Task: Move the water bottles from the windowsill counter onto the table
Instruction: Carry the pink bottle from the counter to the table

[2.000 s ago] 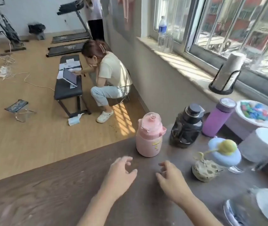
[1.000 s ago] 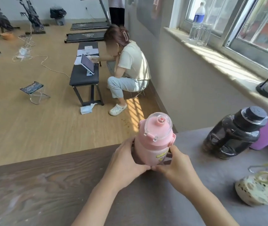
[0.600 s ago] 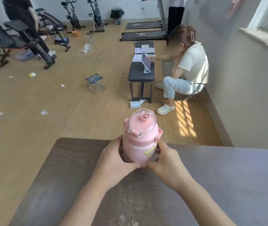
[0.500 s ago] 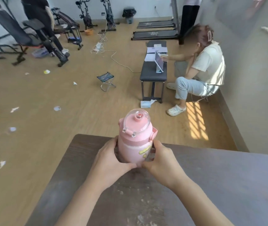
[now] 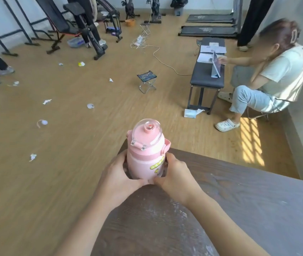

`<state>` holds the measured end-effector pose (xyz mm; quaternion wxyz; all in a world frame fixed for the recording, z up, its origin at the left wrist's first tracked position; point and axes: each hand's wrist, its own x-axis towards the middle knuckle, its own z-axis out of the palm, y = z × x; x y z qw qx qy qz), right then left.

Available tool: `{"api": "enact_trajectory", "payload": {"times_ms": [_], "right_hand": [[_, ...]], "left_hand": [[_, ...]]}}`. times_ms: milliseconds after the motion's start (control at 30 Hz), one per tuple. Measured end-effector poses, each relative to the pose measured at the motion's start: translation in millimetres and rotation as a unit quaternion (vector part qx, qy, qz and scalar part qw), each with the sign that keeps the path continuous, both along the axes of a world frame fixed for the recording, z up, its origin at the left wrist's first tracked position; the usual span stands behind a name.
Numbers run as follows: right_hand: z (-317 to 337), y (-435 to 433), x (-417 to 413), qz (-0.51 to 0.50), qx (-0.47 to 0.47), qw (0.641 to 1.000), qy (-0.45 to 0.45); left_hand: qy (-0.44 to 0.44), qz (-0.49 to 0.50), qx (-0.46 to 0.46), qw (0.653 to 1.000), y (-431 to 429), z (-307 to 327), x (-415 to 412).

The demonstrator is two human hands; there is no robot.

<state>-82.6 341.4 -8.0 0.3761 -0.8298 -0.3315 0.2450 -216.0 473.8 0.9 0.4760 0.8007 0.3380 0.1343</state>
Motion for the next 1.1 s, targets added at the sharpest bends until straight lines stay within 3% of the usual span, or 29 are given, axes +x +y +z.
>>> {"api": "enact_trajectory", "payload": {"times_ms": [367, 533, 733, 967, 1100], "right_hand": [[-10, 5, -4, -0.001, -0.008, 1.000, -0.018], [-11, 2, -3, 0.007, 0.002, 1.000, 0.002], [-10, -51, 3, -0.015, -0.012, 1.000, 0.017], [-2, -176, 23, -0.050, -0.032, 0.998, -0.002], [0, -264, 35, -0.127, -0.045, 0.991, -0.013]], "left_hand": [[0.015, 0.006, -0.026, 1.000, 7, -22, -1], [0.031, 0.003, 0.010, 0.999, 1, -20, -2], [0.181, 0.103, 0.087, 0.974, -36, -25, -19], [0.186, -0.055, 0.081, 0.978, -131, -23, 5], [0.163, -0.141, 0.090, 0.972, -199, -18, 55]]}}
